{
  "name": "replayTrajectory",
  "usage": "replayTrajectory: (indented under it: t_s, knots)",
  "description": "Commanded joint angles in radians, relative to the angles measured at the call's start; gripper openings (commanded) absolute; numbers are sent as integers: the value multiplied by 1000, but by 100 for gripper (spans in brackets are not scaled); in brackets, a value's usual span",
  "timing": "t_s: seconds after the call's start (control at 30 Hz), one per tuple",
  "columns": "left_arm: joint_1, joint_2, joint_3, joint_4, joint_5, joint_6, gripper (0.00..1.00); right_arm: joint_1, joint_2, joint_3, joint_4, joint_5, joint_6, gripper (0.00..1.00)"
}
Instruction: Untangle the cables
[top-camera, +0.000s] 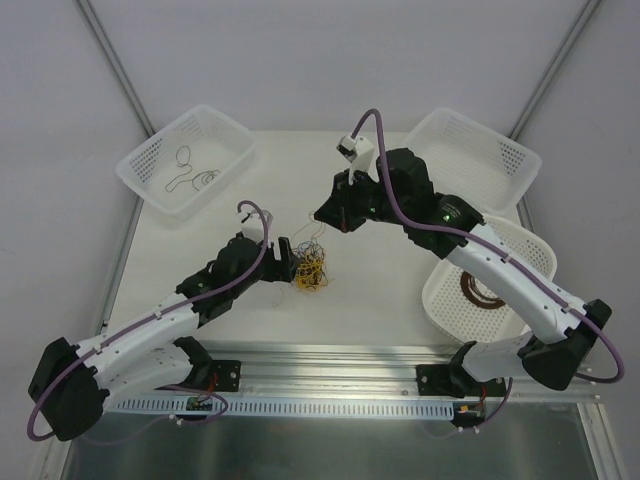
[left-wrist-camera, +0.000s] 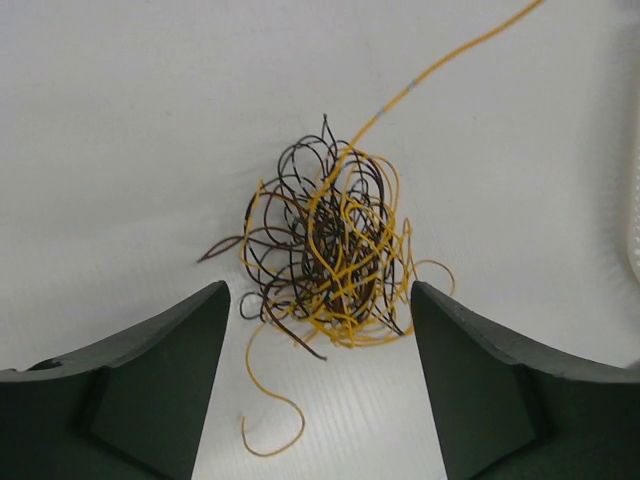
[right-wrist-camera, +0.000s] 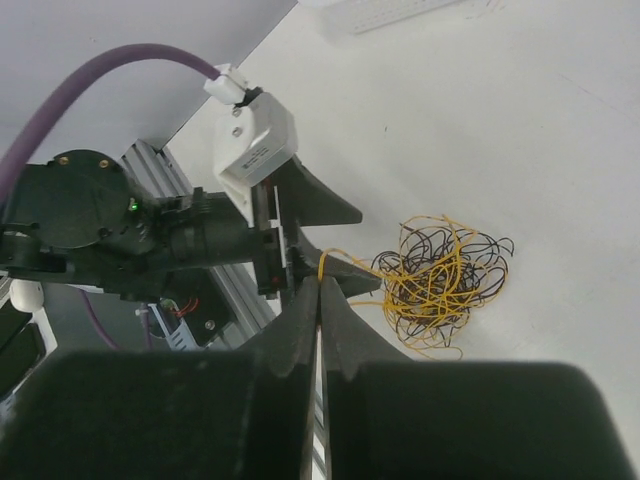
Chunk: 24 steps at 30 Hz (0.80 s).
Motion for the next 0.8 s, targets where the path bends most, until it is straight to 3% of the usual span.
replayTrajectory:
  t_s: [0.0,0.3,0.4,0.47,0.53,0.57,0.77]
  knots:
    - [9,73,53,148,-110,42,71,7,-42,29,23,-32,23,1]
    - [9,280,71,280,-127,-4,55,8,-114,-34,27,-15,37,1]
    - [9,303,79,306,-124,-13,44,7,-132,-41,20,-7,28,1]
    - [9,308,91,314,-119,-7,27,8,-140,-54,14,3,22,1]
    - [9,300,106,293,-113,10,4,7,-151,-81,9,23,19,0]
    - [9,288,141,267,-116,14,0,5,-157,-93,11,40,19,1]
    - [11,177,316,2,-110,66,0,-57,-207,-262,27,163,49,1]
